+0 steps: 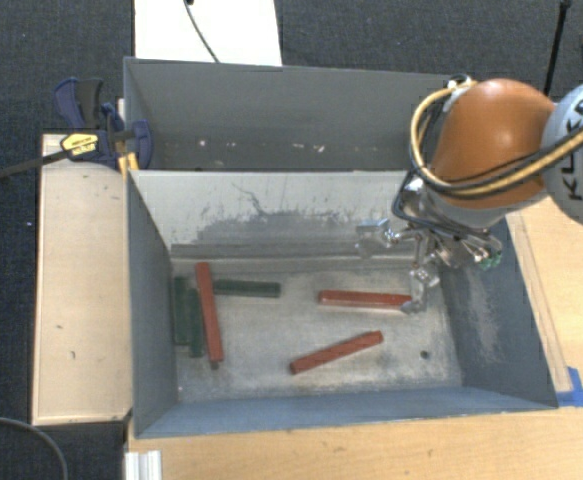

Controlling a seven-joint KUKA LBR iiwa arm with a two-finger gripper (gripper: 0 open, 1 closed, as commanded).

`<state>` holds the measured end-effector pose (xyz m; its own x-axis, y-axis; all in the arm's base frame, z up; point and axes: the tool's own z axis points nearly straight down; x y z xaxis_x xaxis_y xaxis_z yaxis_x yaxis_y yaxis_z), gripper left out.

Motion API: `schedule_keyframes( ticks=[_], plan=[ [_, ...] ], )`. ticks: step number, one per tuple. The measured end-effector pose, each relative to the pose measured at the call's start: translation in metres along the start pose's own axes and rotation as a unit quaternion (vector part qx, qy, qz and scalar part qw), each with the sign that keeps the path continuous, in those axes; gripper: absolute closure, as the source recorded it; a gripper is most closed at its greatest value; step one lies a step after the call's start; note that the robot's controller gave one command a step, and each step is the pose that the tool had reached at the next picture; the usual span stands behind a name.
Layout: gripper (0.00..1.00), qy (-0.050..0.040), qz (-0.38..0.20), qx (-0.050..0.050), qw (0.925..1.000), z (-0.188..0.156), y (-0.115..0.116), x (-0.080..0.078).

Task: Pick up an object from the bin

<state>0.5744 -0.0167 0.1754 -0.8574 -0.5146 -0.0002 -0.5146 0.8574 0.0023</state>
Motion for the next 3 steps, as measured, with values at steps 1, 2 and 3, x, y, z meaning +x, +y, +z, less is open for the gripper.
schedule_keyframes(
  ticks=[1,2,3],
  plan=[
    [0.0,0.0018,0.069,0.0,0.9976,0.109,-0.014,0.018],
    [1.0,-0.0015,0.067,0.002,0.9977,0.105,-0.015,0.016],
    [1.0,-0.0053,0.059,0.004,0.9983,-0.035,-0.015,0.001]
  ],
)
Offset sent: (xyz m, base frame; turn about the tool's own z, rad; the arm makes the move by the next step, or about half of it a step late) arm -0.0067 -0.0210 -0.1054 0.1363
